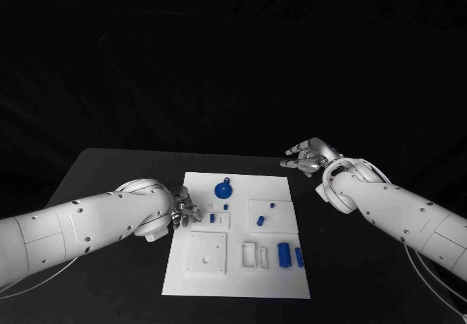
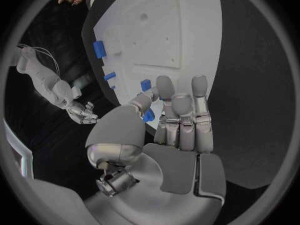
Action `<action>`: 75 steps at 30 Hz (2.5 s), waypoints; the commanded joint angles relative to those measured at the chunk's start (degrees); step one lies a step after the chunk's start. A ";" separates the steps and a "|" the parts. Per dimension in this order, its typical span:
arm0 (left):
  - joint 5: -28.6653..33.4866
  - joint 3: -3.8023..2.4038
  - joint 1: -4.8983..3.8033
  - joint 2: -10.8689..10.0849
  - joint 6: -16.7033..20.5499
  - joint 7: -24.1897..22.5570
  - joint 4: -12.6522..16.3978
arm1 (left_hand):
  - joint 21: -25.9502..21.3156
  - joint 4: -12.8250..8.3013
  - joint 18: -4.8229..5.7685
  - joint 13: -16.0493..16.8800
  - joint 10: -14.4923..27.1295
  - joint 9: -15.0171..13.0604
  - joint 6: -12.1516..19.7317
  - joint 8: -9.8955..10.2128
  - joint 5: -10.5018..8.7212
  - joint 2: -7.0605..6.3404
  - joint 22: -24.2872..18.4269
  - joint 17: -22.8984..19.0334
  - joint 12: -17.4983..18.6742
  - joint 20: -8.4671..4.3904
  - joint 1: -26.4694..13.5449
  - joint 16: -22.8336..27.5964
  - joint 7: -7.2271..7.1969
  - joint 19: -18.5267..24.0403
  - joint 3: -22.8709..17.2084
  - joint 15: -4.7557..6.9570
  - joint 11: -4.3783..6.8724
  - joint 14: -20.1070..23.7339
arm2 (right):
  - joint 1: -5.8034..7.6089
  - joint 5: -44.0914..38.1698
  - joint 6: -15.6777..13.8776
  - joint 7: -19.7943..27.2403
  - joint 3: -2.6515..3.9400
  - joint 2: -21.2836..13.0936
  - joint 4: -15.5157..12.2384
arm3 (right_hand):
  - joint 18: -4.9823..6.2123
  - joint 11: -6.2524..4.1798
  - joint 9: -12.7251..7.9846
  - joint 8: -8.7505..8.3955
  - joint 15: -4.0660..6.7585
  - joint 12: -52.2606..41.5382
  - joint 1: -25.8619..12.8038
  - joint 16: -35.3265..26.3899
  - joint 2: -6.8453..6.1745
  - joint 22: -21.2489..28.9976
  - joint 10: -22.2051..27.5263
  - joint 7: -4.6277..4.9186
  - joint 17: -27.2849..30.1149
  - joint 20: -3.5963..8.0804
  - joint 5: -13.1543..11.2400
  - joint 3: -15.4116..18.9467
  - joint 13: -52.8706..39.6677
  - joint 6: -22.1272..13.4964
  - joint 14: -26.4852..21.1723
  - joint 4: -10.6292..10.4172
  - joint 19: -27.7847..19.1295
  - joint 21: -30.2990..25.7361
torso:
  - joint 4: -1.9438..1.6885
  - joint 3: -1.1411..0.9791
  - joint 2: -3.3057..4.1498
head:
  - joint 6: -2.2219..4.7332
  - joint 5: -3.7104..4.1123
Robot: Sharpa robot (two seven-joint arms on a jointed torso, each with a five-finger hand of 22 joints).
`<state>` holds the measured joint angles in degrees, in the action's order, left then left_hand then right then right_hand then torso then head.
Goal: Assemble the parts on the task board
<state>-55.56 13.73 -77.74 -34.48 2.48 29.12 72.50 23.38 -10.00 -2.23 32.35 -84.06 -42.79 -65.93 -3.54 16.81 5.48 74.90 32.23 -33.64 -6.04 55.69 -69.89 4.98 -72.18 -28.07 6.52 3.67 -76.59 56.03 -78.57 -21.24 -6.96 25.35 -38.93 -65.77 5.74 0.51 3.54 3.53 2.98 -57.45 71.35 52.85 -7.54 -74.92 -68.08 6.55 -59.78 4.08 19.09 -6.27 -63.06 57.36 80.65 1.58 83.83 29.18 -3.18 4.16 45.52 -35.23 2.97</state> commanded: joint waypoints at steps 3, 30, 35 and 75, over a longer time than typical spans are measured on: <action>-0.92 0.00 0.17 0.40 0.39 0.09 -0.28 | 0.39 0.03 -0.63 0.17 -2.26 -0.18 -7.88 -0.22 0.41 0.51 1.19 0.50 -0.06 0.11 -0.03 0.18 -5.82 -0.10 -0.43 0.08 0.40 -0.51 | -0.06 -0.22 0.65 0.27 0.02 -0.02 -0.02 | 0.96 0.11 0.07 0.04 0.32 0.19 -0.26 -0.19 0.23 -3.24 0.04 -0.06 -0.04 0.24 0.08 -0.14 -0.03 0.44 0.05 0.20 2.51 0.14 | -0.02 -0.02 0.00 | 0.06 0.15; -2.73 -0.01 0.65 1.82 -5.65 2.11 -1.77 | 1.15 0.30 -1.31 0.30 -2.31 -2.56 -8.78 -0.26 0.36 0.57 1.17 2.78 -0.92 0.80 -0.51 -0.27 -6.20 0.06 -0.32 0.09 0.60 -1.11 | -0.10 -0.61 0.85 0.24 0.02 -0.17 -0.20 | 0.95 0.10 0.07 0.04 0.33 0.16 -0.47 -0.16 0.27 -3.25 -0.01 -0.06 -0.08 0.26 0.14 -0.23 -0.07 0.49 0.09 0.35 2.53 0.22 | -0.04 -0.02 -0.02 | -0.34 0.33; -3.09 -0.01 0.68 1.75 -6.14 2.24 -1.70 | 1.20 0.18 -1.40 0.30 -2.33 -2.67 -8.86 -0.26 0.42 0.56 1.17 2.96 -0.99 0.88 -0.45 -0.33 -6.22 0.06 -0.34 0.07 0.61 -1.19 | -0.10 -0.61 0.87 0.23 0.02 -0.19 -0.19 | 0.95 0.10 0.07 0.04 0.33 0.16 -0.47 -0.16 0.27 -3.25 -0.01 -0.06 -0.08 0.26 0.14 -0.23 -0.07 0.49 0.09 0.35 2.53 0.22 | -0.04 -0.03 -0.03 | -0.46 0.38; -4.30 -0.05 0.74 2.67 -11.26 3.94 -3.31 | 1.95 -0.05 -2.51 0.16 -2.36 -4.32 -9.47 -0.27 0.59 0.75 1.17 4.56 -1.78 2.03 -0.99 -0.80 -6.42 0.40 -0.57 -0.05 0.65 -1.52 | -0.21 -0.59 1.06 0.20 0.02 -0.16 -0.14 | 0.95 0.10 0.07 0.04 0.33 0.16 -0.47 -0.16 0.27 -3.25 -0.01 -0.06 -0.08 0.26 0.14 -0.23 -0.07 0.49 0.09 0.35 2.53 0.22 | -0.03 -0.07 -0.01 | -0.57 0.28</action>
<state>-59.21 13.05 -77.82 -31.75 -4.40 30.46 69.48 25.13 -10.14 -4.02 32.59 -84.20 -47.21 -66.45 -3.95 17.47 5.53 74.91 36.81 -35.28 -4.40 54.91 -70.52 5.10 -71.76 -28.34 6.45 3.92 -77.92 55.85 -78.72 -20.85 -6.96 25.36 -39.10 -65.85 5.74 0.51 3.54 3.53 2.98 -57.45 71.35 52.85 -7.54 -74.91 -68.08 6.54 -59.80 4.08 19.08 -6.43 -63.05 57.36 80.65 1.74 83.83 29.18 -3.22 4.10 45.49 -35.78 3.23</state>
